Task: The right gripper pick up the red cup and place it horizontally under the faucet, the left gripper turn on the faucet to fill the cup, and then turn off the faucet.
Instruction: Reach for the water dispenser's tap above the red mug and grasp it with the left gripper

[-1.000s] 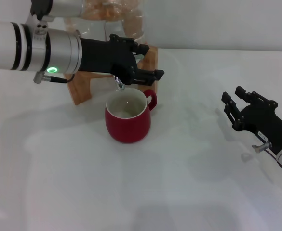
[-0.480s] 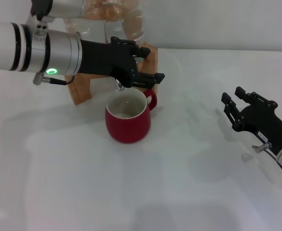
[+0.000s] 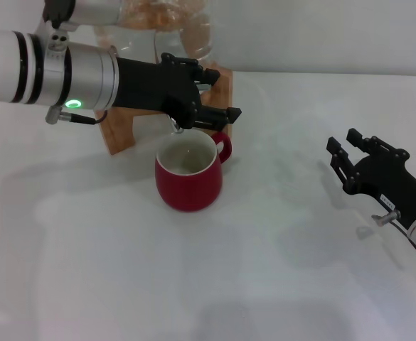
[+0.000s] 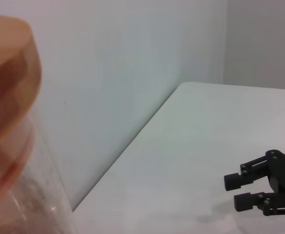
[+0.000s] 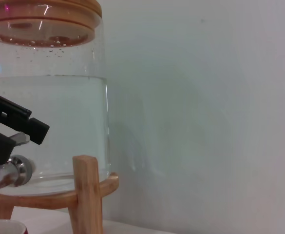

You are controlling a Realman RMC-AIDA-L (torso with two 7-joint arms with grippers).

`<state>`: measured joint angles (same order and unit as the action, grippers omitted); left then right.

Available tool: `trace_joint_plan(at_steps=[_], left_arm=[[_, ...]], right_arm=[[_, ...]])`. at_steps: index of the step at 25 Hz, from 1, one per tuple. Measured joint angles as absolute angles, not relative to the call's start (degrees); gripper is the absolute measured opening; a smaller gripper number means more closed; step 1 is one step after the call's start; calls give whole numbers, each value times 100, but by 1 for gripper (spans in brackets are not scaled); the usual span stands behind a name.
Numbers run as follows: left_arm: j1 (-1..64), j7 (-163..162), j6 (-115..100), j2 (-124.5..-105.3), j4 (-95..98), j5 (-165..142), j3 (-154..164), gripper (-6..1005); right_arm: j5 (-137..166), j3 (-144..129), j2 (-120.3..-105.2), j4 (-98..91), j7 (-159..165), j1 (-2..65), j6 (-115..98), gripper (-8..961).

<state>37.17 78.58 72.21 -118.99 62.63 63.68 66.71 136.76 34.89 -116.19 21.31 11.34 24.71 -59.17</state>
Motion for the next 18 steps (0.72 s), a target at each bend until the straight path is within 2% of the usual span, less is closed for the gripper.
trace_joint_plan(at_steps=[18], left_arm=[[3707, 7805, 7369, -11891, 6363, 6358, 6652, 760]], right_arm=[[13676, 3489, -11619, 2127, 1134, 2488, -5915, 363]])
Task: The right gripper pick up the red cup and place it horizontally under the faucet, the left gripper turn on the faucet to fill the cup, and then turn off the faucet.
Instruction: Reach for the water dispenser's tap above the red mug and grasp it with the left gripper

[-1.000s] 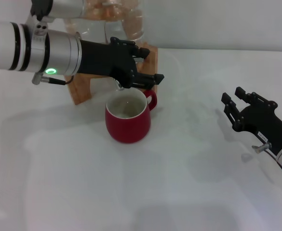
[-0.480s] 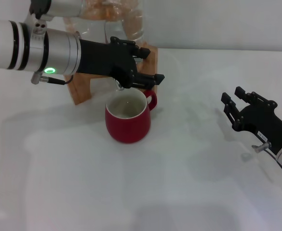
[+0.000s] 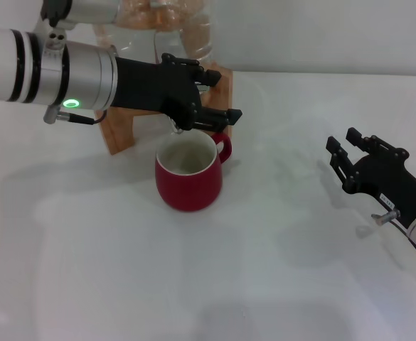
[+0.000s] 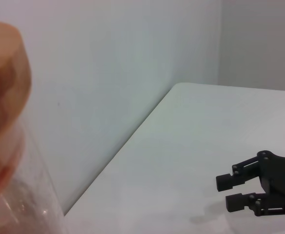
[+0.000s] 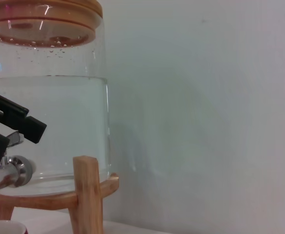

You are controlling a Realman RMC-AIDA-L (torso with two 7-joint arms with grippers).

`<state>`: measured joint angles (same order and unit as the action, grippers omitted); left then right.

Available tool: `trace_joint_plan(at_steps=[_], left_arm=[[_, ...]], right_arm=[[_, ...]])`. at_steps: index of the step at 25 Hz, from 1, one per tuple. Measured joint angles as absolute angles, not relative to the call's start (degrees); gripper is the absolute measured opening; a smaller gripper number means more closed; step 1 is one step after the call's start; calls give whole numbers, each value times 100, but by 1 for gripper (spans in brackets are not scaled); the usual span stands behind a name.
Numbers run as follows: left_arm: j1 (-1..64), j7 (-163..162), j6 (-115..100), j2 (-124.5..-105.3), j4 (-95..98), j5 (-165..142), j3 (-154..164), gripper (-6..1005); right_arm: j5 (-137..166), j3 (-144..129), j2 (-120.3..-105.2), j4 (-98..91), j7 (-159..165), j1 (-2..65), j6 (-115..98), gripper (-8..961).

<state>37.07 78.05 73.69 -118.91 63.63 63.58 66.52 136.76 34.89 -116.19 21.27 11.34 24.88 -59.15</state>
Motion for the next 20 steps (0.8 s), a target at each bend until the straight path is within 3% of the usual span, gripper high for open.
trace_joint_plan(at_steps=[20], left_arm=[[3691, 7673, 7592, -11888, 6525, 6196, 6619, 760]], right_arm=[[13676, 3489, -11619, 2127, 1134, 2500, -5915, 363]])
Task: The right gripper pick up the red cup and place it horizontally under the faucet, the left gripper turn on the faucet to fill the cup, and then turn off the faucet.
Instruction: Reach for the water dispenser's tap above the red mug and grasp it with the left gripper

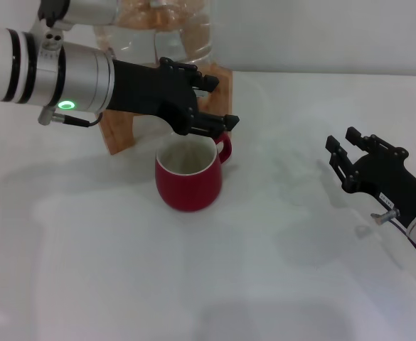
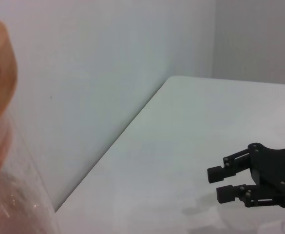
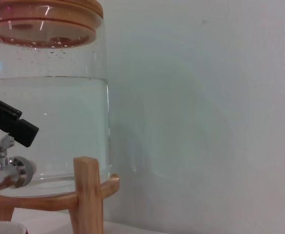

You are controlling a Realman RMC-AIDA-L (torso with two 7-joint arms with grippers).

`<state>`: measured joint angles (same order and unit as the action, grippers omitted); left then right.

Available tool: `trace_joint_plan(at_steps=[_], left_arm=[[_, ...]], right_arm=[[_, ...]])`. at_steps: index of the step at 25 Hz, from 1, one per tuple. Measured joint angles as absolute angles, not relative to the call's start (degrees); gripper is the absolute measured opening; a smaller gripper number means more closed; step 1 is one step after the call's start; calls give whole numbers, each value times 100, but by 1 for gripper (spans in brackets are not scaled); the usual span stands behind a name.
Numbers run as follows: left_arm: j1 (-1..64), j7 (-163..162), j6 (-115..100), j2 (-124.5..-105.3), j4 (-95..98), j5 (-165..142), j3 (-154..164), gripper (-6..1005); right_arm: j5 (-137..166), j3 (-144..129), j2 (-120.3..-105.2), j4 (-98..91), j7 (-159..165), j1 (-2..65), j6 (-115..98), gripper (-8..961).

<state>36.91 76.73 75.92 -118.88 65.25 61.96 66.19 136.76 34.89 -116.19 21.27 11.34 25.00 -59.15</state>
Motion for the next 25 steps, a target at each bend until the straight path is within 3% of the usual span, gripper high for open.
trace_joint_plan(at_steps=[25], left_arm=[[3682, 7512, 7809, -11891, 6706, 6133, 6602, 760]], right_arm=[[13674, 3489, -11619, 2107, 1134, 2514, -5915, 362]])
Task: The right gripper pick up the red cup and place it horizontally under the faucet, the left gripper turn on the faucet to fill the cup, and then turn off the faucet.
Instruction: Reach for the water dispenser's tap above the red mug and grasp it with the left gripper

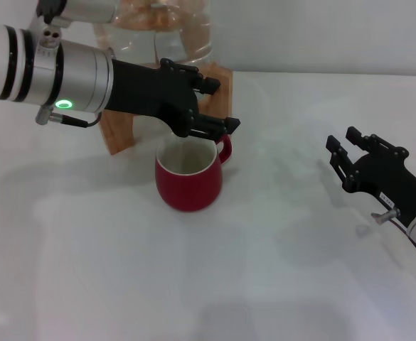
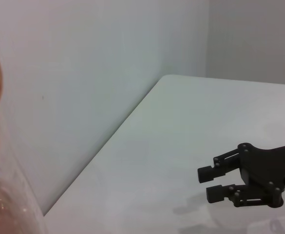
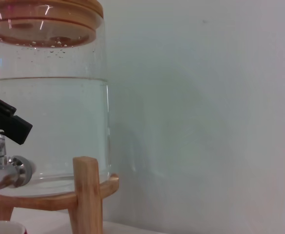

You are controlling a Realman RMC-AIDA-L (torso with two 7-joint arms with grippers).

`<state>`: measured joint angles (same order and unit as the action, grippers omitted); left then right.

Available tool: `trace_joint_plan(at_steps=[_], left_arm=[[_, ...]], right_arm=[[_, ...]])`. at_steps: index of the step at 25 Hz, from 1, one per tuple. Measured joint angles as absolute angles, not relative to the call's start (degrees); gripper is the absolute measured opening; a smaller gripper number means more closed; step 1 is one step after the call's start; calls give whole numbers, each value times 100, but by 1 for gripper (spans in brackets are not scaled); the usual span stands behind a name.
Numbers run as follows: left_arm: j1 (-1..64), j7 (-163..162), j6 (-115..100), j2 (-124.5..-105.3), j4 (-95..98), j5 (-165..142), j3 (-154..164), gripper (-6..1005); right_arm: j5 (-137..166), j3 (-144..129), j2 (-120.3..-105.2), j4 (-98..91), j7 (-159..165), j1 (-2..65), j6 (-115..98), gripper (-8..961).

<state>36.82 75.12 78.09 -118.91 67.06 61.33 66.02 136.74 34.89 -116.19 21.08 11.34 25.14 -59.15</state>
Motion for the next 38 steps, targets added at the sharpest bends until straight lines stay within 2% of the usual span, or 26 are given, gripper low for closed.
trace_joint_plan(at_steps=[31, 38], left_arm=[[3360, 7181, 8078, -11889, 7403, 6154, 6600, 760], [3041, 7078, 8047, -11910, 7737, 6527, 6515, 760]], right_arm=[[13685, 3489, -11619, 2126, 1133, 2505, -5926, 362], [13685, 3489, -11619, 2136, 1134, 2484, -5956, 362]])
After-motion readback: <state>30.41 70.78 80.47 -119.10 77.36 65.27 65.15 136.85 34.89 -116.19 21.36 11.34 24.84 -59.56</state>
